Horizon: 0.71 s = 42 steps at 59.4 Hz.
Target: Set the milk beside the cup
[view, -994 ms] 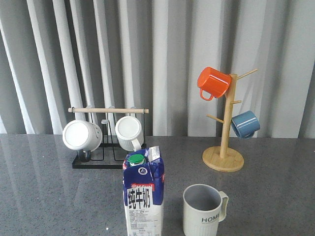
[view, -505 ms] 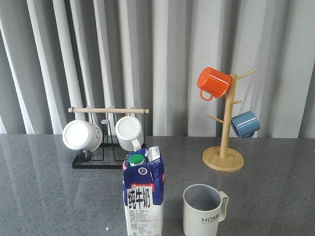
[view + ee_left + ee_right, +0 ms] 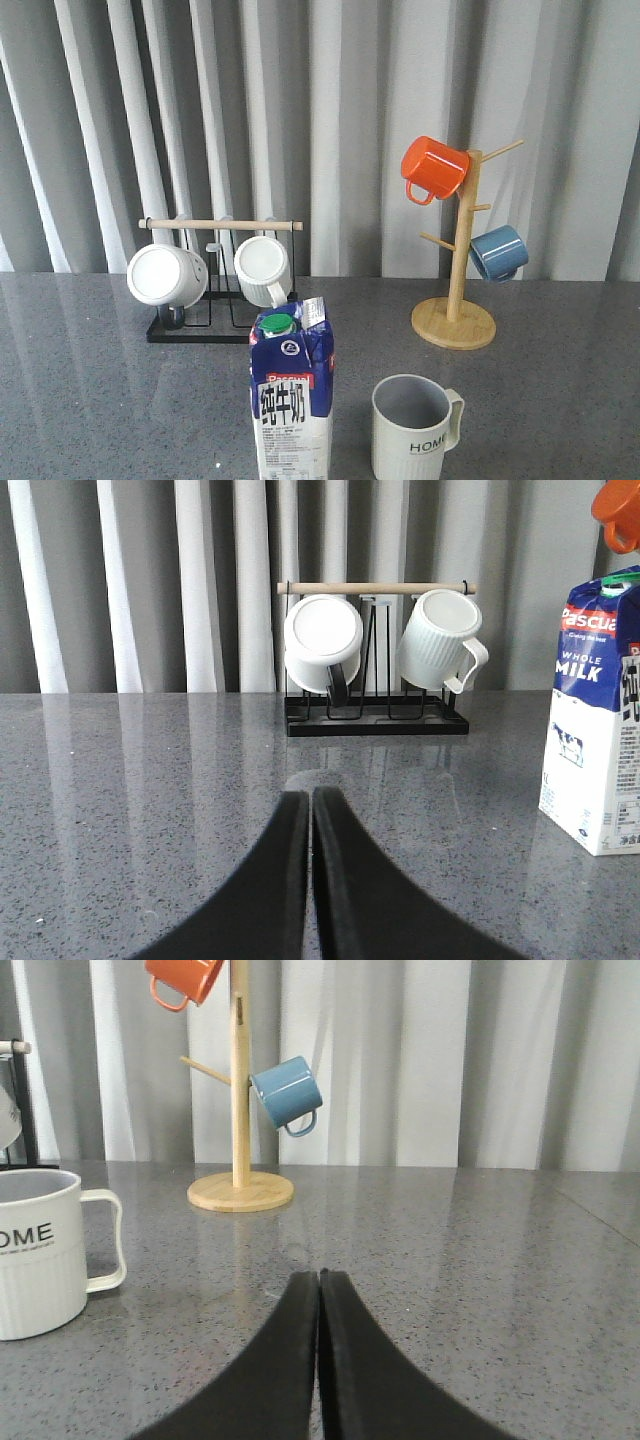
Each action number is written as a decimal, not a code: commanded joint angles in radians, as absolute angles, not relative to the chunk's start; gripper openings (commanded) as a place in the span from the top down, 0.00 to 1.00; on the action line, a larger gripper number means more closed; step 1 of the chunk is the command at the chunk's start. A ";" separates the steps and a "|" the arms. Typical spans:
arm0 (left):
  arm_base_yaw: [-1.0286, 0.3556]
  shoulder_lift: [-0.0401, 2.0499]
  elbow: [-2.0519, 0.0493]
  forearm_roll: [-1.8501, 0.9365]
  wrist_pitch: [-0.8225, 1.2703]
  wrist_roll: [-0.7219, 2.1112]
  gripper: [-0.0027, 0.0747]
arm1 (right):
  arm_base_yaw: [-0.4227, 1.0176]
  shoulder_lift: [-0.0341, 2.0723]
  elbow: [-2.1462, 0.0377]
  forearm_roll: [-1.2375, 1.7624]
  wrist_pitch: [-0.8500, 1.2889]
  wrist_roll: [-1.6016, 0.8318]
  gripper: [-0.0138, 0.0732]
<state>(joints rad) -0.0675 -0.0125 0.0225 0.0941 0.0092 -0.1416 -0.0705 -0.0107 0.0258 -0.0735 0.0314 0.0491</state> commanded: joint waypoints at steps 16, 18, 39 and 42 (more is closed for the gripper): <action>-0.065 -0.023 0.004 0.091 -0.071 -0.152 0.97 | -0.095 -0.021 0.036 -0.033 -0.060 0.061 0.85; -0.065 -0.023 0.004 0.091 -0.071 -0.152 0.97 | -0.095 -0.021 0.036 -0.033 -0.059 0.060 0.85; -0.065 -0.023 0.004 0.091 -0.071 -0.152 0.97 | -0.095 -0.021 0.036 -0.041 -0.066 -0.015 0.85; -0.065 -0.023 0.004 0.091 -0.071 -0.152 0.97 | -0.095 -0.021 0.036 -0.040 -0.066 -0.012 0.85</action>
<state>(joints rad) -0.0675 -0.0125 0.0225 0.0941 0.0092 -0.1416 -0.0892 -0.0107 0.0258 -0.0370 0.0135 0.0000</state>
